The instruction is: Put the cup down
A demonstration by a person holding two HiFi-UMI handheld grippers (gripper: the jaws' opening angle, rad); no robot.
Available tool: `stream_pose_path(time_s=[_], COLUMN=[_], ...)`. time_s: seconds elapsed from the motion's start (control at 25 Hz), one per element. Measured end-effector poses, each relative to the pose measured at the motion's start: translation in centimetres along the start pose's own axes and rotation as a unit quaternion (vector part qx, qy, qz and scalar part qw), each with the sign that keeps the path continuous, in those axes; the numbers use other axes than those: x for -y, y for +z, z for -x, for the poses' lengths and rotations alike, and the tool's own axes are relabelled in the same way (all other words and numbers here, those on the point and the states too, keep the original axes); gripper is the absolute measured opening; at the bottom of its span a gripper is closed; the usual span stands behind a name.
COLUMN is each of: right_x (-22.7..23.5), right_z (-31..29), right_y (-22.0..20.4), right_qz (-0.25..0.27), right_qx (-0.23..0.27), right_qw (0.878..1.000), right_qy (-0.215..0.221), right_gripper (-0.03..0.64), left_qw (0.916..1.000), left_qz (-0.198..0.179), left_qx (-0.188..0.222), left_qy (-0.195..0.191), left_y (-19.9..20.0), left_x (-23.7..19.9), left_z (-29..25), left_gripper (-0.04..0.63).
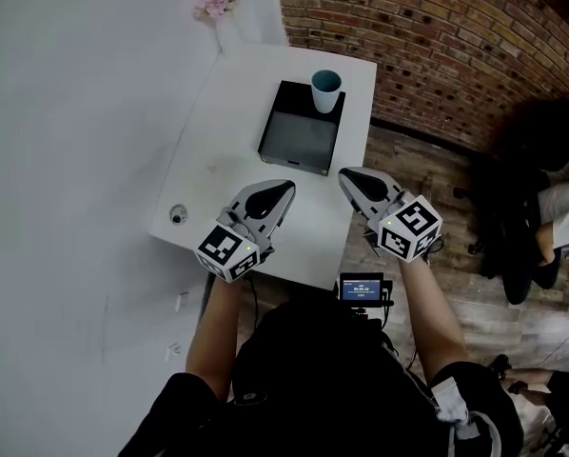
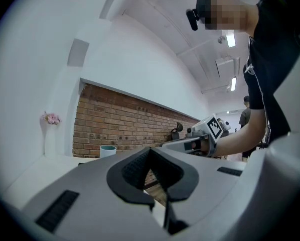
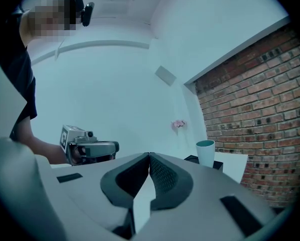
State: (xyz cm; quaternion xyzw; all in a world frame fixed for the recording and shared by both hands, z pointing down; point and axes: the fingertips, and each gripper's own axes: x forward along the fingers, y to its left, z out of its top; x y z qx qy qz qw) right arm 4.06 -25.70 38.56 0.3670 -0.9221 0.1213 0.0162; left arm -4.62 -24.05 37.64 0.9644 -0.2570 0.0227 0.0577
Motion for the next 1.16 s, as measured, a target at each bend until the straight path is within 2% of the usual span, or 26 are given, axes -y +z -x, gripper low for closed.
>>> stream_pose_path(time_s=[1.16], right_x=[-0.1], right_z=[1.6], right_y=[-1.7], right_qz=[-0.018], right_qx=[0.001], right_qw=[1.000], right_qy=[0.005], right_gripper=[0.014], left_qw=[0.9999], left_qz=[0.013], left_qx=[-0.006], left_qy=[0.000], left_y=[-1.2], left_x=[1.4], left_z=[-1.2], left_gripper=[0.007])
